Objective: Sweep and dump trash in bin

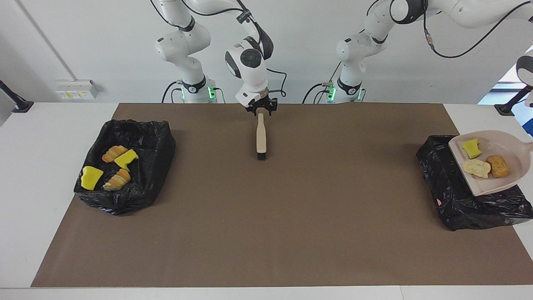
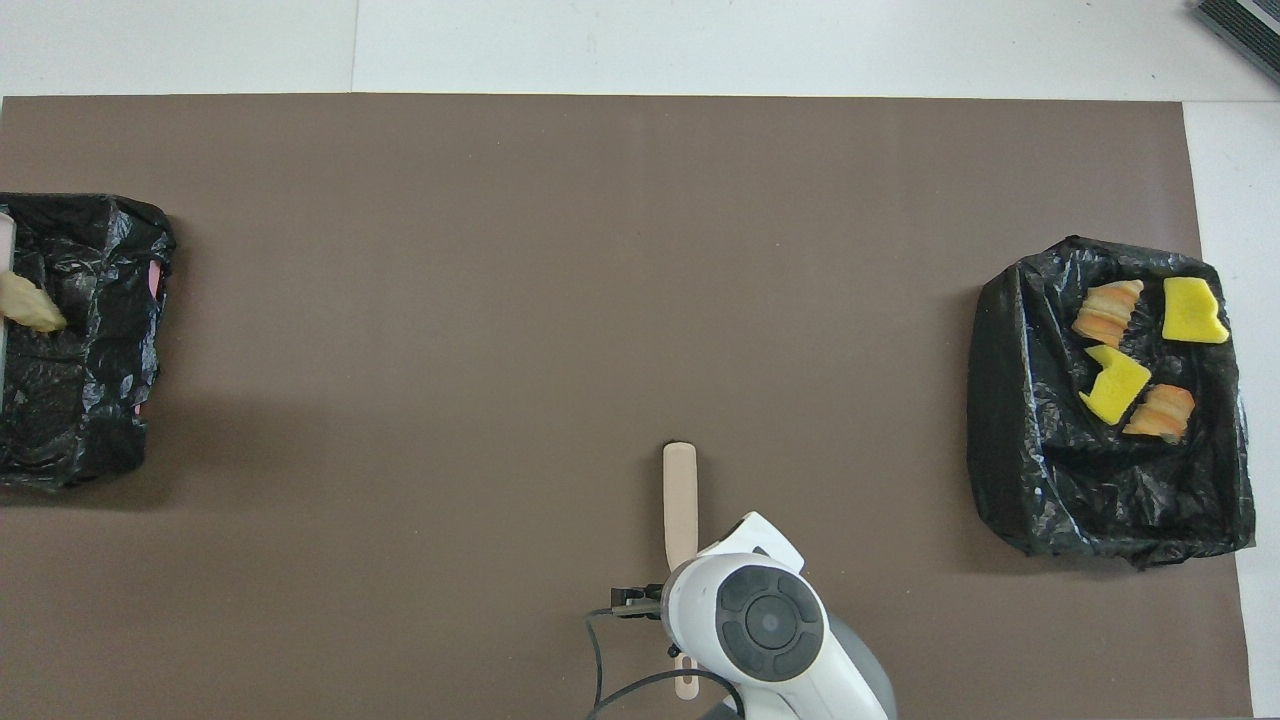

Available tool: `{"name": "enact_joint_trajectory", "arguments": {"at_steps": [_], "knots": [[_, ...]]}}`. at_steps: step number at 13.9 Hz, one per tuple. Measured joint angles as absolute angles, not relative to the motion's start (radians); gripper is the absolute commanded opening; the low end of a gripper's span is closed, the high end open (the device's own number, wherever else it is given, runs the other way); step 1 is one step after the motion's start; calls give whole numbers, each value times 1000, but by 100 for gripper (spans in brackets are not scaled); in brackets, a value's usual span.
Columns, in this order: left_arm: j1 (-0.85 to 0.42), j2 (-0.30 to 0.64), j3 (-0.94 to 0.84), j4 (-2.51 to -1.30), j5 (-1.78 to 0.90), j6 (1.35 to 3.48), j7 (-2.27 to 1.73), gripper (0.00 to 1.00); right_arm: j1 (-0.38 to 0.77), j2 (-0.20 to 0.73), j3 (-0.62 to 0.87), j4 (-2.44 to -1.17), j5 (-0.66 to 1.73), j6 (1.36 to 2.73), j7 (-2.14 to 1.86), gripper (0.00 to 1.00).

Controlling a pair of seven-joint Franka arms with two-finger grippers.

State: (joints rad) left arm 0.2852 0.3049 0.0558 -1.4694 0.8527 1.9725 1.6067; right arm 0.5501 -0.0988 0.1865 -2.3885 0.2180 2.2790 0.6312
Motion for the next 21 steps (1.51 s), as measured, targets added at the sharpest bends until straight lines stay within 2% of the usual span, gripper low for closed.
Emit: {"name": "enact_joint_trajectory", "arguments": {"at_steps": [4,8,11,14,17,21], "knots": [[257,227,56,-1567,1069,1970,1481,0,396,-97,181,-2268,58,2222,624,100],[228,169,54,-1575,1158,1956,1479,0,278,-93,176,-2143,13,2102,545,100],[147,159,51,-1578,1246,1851,1466,0,193,-91,175,-2051,9,2004,452,100],[62,145,46,-1610,1267,1784,1376,0,120,-90,174,-1952,9,1901,367,100],[56,101,46,-1704,1267,1791,1301,0,77,-91,173,-1864,8,1810,324,100],[55,59,33,-1690,1222,1784,1317,0,21,-91,172,-1744,-13,1683,310,100]]}}
